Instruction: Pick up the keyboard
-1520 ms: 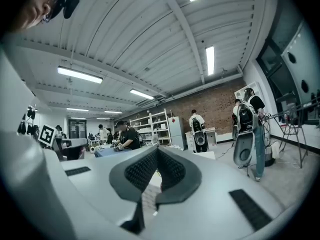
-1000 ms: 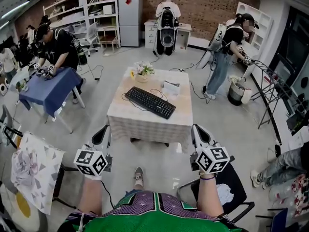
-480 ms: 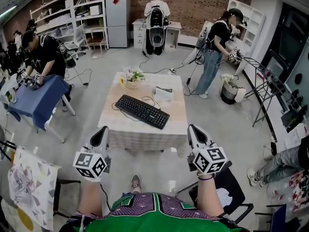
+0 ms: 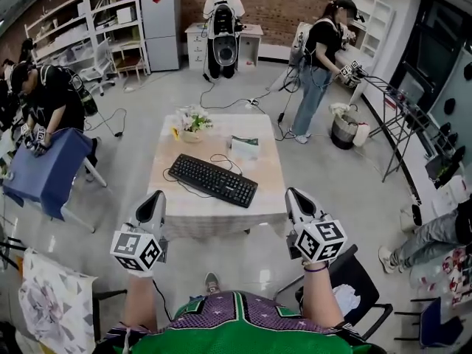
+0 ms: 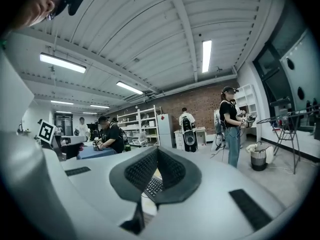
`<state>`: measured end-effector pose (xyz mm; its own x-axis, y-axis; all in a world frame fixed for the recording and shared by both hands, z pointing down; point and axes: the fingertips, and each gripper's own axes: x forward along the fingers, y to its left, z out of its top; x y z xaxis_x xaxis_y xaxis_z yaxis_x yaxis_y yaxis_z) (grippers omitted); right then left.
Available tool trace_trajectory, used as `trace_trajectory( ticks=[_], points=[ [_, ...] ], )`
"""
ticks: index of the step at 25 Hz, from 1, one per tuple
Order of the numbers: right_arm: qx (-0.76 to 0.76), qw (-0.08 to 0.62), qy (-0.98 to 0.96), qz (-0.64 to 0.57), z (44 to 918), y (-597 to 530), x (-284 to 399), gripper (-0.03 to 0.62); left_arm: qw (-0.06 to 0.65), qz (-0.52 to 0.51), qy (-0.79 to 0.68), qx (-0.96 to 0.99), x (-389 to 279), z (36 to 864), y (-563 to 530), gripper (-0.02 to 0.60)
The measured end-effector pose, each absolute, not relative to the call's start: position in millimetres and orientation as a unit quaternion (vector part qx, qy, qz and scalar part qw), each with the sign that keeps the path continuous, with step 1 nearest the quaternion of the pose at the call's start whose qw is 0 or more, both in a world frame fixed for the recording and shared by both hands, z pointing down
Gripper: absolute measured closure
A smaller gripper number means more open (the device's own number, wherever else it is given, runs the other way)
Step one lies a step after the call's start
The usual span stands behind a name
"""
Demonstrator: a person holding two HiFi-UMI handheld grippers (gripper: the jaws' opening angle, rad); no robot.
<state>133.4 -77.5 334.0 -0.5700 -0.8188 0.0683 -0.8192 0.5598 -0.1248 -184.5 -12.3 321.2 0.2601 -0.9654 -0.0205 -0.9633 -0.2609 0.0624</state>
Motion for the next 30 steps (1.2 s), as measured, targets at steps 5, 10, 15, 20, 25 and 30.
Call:
trace_trajectory(
  ticks=[5, 10, 15, 20, 25, 30],
  points=[
    [0.478, 0.004, -0.875, 0.074, 329, -107, 123, 0.592, 0.025, -0.021, -0.593, 0.804, -197, 322, -50, 0.563],
    [0.489, 0.000, -0.870, 0.068, 320, -139, 106, 0.592, 0.024, -0.021, -0.580, 0.814, -214, 318, -88, 0.563],
    [0.501, 0.000, -0.863, 0.066, 321, -170, 85, 0.592, 0.022, -0.019, -0.567, 0.823, -234, 319, -126, 0.563],
    [0.511, 0.002, -0.857, 0.070, 327, -192, 77, 0.592, 0.023, -0.017, -0.556, 0.831, -244, 322, -159, 0.563],
    [0.512, 0.011, -0.856, 0.075, 332, -209, 68, 0.592, 0.035, -0.022, -0.555, 0.831, -253, 328, -182, 0.563],
    [0.506, 0.016, -0.859, 0.079, 337, -233, 65, 0.592, 0.049, -0.026, -0.559, 0.827, -257, 337, -199, 0.563]
  ],
)
